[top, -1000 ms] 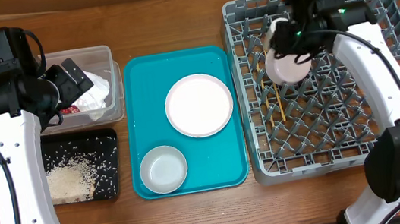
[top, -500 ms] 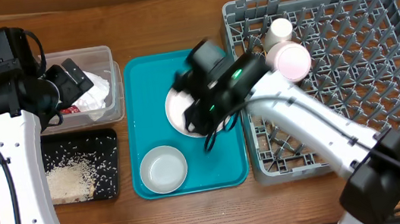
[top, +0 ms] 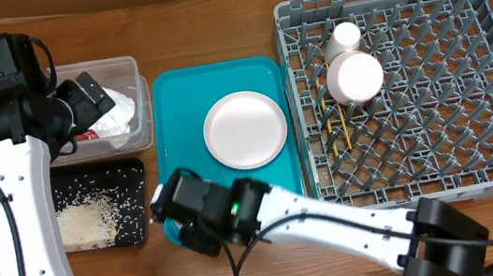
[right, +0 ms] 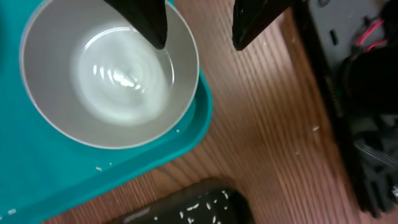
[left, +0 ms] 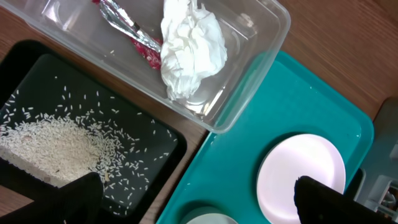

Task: Sort waste into correct bins and load items into the dishwasher
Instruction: 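Grasp the rim of the white bowl with the right gripper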

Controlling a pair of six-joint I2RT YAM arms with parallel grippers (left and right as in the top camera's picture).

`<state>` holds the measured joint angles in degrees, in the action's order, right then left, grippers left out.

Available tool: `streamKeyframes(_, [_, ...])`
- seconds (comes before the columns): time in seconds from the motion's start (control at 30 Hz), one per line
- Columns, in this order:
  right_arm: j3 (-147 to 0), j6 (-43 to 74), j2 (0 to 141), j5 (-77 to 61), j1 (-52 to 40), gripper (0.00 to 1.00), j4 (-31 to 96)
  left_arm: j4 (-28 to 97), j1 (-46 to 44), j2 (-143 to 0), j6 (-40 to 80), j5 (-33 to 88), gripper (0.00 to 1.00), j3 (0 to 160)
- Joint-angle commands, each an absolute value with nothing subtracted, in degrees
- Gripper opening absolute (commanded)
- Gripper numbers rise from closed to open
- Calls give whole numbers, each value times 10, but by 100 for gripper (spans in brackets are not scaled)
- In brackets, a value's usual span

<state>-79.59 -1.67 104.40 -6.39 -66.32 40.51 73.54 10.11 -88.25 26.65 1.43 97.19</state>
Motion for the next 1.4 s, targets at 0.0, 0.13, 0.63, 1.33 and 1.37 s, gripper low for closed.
streamKeyframes(0.0, [-768,-20,1029,1,-671,37,362,735,97,-884,262,11,100,975])
streamKeyframes(0.13, [-752,-20,1030,2,-670,38,321,735,97,-884,262,10,100,975])
streamKeyframes(0.63, [-723,-18,1069,1,-671,37,285,735,97,-884,262,11,100,975])
streamKeyframes(1.33, [-723,-50,1093,30,-713,26,283,735,93,-884,262,11,100,975])
streamKeyframes(1.37, [-723,-50,1094,32,-713,26,283,735,93,-884,262,10,100,975])
